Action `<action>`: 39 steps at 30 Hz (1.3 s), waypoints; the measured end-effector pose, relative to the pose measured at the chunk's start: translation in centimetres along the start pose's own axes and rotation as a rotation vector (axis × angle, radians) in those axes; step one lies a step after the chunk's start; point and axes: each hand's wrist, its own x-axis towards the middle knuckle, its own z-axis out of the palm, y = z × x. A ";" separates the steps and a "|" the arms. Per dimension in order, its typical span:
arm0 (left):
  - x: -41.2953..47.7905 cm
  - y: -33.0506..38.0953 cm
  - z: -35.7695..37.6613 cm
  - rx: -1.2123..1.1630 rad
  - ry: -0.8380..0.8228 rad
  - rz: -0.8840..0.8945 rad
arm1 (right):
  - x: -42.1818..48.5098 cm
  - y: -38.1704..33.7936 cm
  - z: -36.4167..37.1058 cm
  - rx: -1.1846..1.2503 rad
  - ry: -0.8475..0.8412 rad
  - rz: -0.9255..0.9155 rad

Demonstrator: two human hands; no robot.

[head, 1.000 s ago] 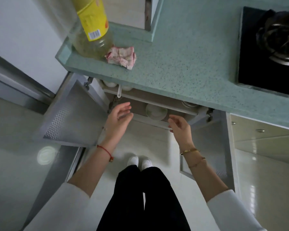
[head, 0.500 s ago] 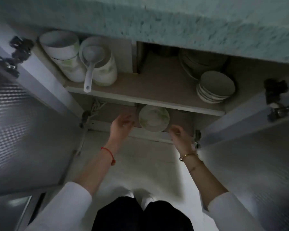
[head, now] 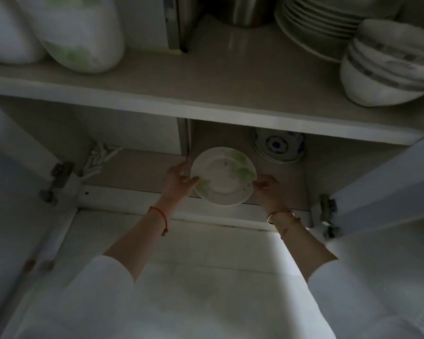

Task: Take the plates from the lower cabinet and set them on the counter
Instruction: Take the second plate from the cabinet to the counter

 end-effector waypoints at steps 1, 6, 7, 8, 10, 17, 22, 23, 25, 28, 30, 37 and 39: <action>0.6 -0.3 0.4 0.013 -0.007 0.000 | 0.6 0.4 0.4 -0.015 0.012 -0.010; 2.3 -1.3 1.7 0.126 -0.004 0.006 | 2.7 1.4 2.3 -0.101 0.017 -0.031; 2.5 -1.4 2.0 0.150 -0.012 -0.002 | 3.0 1.5 2.5 -0.102 0.045 -0.041; 2.7 -1.5 2.2 0.162 -0.023 -0.019 | 3.2 1.7 2.5 -0.103 0.085 -0.045; 3.1 -1.7 2.4 0.145 -0.034 -0.053 | 3.6 2.2 2.6 -0.089 0.145 -0.018; 2.1 -0.6 2.3 0.268 0.047 0.087 | 4.2 3.0 3.0 -0.085 0.066 0.021; 1.9 -0.8 2.5 0.333 -0.003 0.107 | 4.1 2.9 3.3 -0.087 0.054 -0.026; 2.0 -0.8 2.5 0.335 0.001 0.104 | 4.1 2.9 3.3 -0.095 0.059 -0.033; 2.1 -1.1 2.5 0.336 0.009 0.094 | 4.1 3.0 3.3 -0.103 0.067 -0.028; 2.2 -1.5 2.7 0.308 0.031 0.080 | 4.2 2.8 3.2 -0.061 0.053 0.023; 2.0 -1.6 2.7 0.256 0.049 0.069 | 4.1 2.5 3.3 -0.017 0.067 0.032; 1.4 -2.1 1.7 0.022 0.061 -0.004 | 2.9 2.4 3.0 0.082 0.077 0.034; 0.6 -2.0 0.9 -0.029 0.013 -0.023 | 1.8 2.0 2.7 0.125 0.068 0.052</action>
